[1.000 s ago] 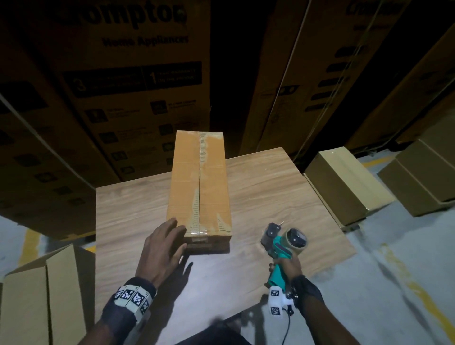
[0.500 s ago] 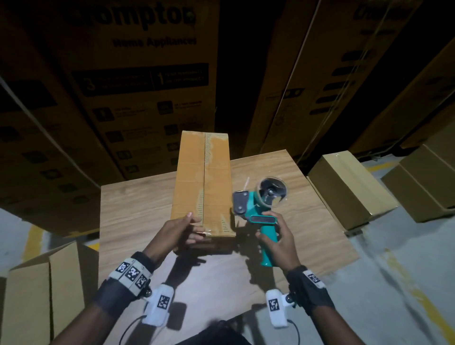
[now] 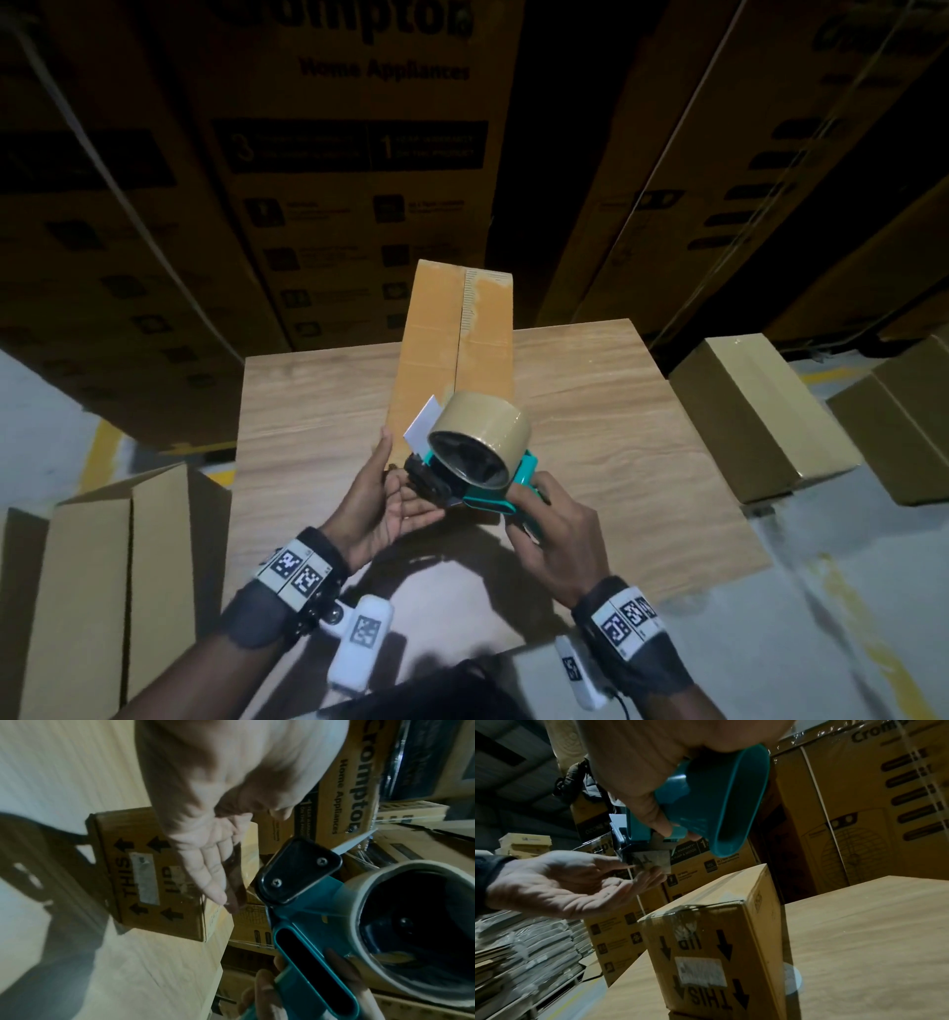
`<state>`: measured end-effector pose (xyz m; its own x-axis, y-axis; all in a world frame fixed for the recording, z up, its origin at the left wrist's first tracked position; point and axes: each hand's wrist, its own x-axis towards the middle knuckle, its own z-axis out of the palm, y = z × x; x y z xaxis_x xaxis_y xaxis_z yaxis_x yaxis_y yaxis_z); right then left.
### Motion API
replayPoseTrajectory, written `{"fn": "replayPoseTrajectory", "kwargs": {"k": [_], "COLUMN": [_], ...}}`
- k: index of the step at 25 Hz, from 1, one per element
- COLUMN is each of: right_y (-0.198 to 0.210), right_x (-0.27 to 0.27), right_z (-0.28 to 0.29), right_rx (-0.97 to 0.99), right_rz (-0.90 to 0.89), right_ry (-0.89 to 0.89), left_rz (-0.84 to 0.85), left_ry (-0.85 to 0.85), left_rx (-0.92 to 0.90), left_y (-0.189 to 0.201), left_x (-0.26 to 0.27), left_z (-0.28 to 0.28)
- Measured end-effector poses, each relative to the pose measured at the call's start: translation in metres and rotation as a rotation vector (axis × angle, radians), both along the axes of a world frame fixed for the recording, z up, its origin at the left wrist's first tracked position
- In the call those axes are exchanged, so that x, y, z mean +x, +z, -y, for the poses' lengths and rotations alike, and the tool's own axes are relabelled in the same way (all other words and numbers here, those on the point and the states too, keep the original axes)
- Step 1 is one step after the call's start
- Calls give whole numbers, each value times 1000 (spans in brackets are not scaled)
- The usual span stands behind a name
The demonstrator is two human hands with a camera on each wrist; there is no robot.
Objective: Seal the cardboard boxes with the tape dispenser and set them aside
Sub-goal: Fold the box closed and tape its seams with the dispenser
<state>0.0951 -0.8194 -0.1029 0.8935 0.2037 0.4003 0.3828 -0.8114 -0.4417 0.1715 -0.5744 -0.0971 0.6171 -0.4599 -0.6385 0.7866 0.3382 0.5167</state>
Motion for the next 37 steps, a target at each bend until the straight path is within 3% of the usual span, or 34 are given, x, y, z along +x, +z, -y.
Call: {"fn": "replayPoseTrajectory", "kwargs": {"k": [5, 9, 13, 17, 19, 23, 28, 34, 37], "right_y": [-8, -10, -7, -11, -13, -13, -16, -18, -15], "right_x": [-5, -7, -2, 6, 9, 12, 13, 9, 8], "right_z": [-5, -6, 5, 15, 14, 7, 4, 3, -1], "right_rx": [25, 56, 150, 157, 148, 125, 147, 138, 156], "right_rz": [-6, -16, -42, -62, -67, -69, -69, -68, -63], "right_ry": [31, 45, 29, 17, 34, 62, 71, 66, 60], "left_rz": [-111, -80, -30, -5, -40, -132, -188, -192, -206], "left_ry": [100, 148, 212, 16, -39, 47, 96, -67, -33], "left_rx": [126, 277, 253, 303, 240, 25, -47, -110, -124], "left_y": [-23, -34, -39, -31, -26, -21, -18, -14, -17], "left_x": [-8, -3, 7, 9, 6, 5, 7, 4, 0], "left_z": [4, -12, -37, -40, -29, -14, -14, -20, -16]}}
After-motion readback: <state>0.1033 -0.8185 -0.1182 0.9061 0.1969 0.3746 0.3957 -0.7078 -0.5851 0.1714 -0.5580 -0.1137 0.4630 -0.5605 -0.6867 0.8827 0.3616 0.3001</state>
